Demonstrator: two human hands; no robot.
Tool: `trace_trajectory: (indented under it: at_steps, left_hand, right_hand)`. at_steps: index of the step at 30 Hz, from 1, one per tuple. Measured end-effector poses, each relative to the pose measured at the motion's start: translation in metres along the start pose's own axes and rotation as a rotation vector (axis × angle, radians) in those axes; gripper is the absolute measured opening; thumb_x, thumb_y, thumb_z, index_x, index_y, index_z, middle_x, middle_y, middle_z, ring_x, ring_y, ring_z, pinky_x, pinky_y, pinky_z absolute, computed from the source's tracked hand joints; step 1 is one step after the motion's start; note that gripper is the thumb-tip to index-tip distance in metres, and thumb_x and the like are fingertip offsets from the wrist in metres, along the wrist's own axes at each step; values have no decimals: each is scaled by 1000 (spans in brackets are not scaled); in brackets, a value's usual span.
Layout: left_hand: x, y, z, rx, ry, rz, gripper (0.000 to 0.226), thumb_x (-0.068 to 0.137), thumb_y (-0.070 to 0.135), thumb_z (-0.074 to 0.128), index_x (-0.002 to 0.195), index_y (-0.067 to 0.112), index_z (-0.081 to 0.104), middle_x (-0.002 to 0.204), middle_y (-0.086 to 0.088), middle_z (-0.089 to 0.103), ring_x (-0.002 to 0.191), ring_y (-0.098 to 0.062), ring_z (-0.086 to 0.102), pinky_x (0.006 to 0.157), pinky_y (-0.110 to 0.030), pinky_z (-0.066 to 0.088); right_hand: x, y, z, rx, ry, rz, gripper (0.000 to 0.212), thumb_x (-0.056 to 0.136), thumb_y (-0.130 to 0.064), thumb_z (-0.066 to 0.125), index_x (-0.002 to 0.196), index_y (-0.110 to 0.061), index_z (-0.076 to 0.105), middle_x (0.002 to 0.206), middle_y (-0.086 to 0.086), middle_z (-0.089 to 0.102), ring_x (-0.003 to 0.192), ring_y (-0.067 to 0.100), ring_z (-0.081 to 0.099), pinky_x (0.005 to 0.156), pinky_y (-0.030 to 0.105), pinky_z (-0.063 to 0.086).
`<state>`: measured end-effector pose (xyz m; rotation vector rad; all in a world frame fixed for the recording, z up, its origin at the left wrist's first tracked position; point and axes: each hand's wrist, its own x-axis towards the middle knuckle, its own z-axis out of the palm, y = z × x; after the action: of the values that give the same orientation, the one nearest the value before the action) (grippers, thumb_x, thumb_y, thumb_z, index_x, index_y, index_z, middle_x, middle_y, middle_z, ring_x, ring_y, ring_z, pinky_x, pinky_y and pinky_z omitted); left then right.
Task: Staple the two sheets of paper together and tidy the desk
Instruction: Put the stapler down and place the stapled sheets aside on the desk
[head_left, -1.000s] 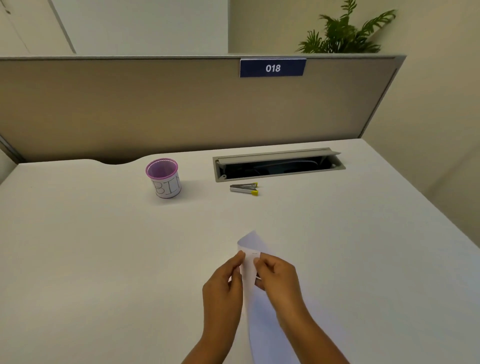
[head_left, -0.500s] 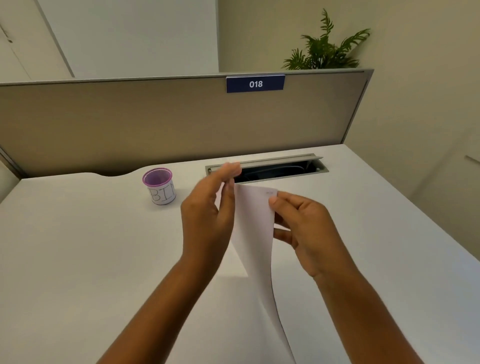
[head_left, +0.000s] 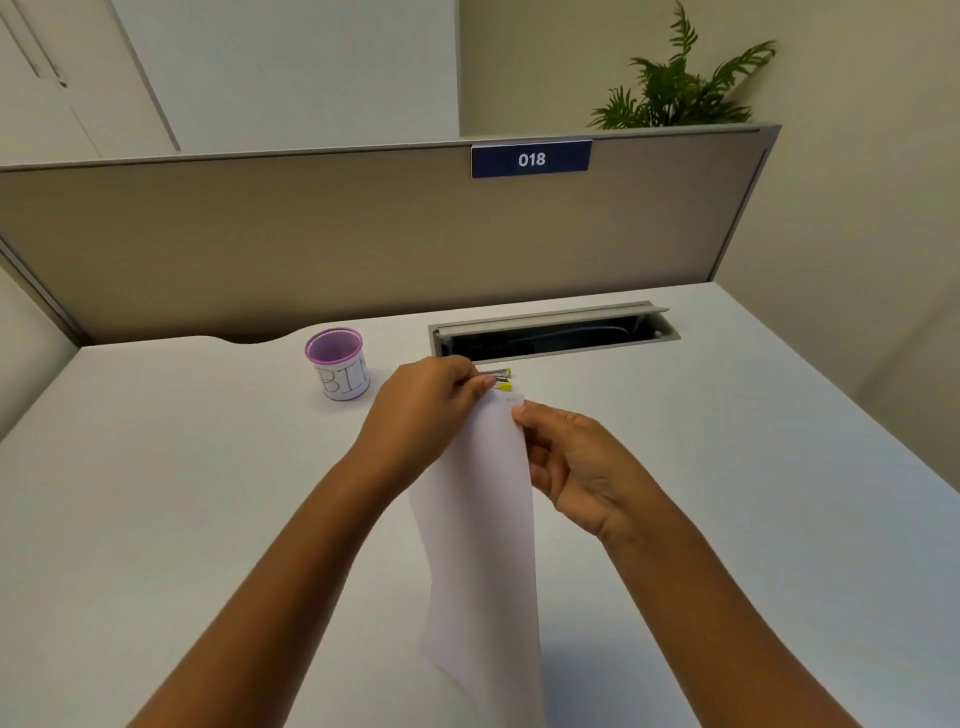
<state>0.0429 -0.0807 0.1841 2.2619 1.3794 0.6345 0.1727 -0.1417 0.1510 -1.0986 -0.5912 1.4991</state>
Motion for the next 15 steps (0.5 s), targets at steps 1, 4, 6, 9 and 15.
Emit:
trace_trajectory:
  at_steps: [1,4,6,9,15]
  left_hand:
    - [0,-6,7,26,-23,-29,27,92,31,46,88,10,62,88,-8,65,77,-19,54,64,-25,41]
    - [-2,-20,26,84,-56,-102,31,93,32,44,100,9,64,102,-11,68,88,-24,58,82,-34,46]
    - [-3,-27,36,115,-60,-126,32,93,33,44,105,10,63,107,-10,67,92,-24,59,87,-33,44]
    - [-5,-35,48,139,-46,-132,32,93,33,44,104,10,63,105,-10,68,90,-23,60,88,-32,43]
    - [-2,-44,65,108,-20,-119,31,93,33,44,101,10,63,102,-9,68,87,-21,58,83,-27,40]
  right_hand:
    - [3,6,-2,16,8,34,15,91,-15,52,102,-10,62,92,9,69,78,18,68,65,26,58]
    - [12,21,-6,46,61,97,16,91,-16,51,97,-7,63,86,8,70,71,16,69,62,25,59]
    - [18,28,-7,38,114,114,18,92,-21,50,87,-10,64,82,6,71,72,17,68,65,27,57]
    - [27,38,-10,-5,156,125,20,91,-29,52,90,-13,63,88,6,70,78,19,68,71,29,56]
    - [38,46,-17,-42,212,142,17,91,-24,54,86,-11,63,87,8,69,78,21,66,72,31,56]
